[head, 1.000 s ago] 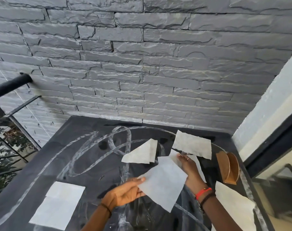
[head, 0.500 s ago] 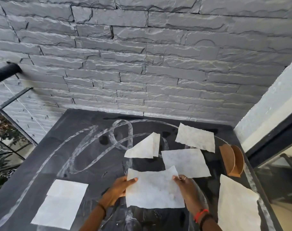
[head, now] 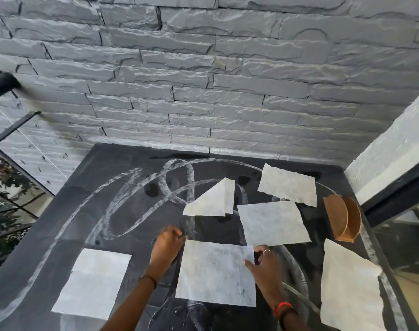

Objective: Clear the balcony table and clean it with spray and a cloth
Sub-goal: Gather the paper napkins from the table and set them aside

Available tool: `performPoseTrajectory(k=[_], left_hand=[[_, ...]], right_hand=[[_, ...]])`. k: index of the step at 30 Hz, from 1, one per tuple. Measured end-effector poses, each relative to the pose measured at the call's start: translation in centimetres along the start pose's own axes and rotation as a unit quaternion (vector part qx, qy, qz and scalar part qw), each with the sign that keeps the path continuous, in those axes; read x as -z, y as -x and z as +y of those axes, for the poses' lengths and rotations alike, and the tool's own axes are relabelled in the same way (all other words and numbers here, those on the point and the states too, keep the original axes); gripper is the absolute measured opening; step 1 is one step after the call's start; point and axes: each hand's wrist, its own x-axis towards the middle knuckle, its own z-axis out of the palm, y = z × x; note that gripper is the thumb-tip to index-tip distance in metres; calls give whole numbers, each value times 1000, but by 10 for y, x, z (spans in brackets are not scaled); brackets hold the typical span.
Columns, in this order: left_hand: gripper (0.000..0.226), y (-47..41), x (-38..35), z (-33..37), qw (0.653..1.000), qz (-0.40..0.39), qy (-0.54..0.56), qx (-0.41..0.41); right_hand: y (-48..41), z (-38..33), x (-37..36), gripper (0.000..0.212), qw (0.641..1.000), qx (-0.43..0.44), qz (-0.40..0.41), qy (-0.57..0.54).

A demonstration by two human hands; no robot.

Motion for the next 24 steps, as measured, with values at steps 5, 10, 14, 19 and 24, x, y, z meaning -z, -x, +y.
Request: performPoseTrajectory(k=[5,10,14,19,24], left_hand=[[17,-29,0,20,992,46,-39,-106],[31,-63,-11,31,970,61,-166,-169],[44,-82,-12,47,941,71,-260,-203],[52,-105,-19,49,905,49,-358,-222],[32,-121,-24,52,890,60,-382,-242]], right_hand=[[-14,-10,0,26,998,29,52,1],[-46,-44,-4,5,994,74,52,-65],[-70,-74,-12,12,992,89,38,-75],[-85,-97,-23,14,991,96,24,-94],[-99,-109,-29,19,991,88,7,-101]])
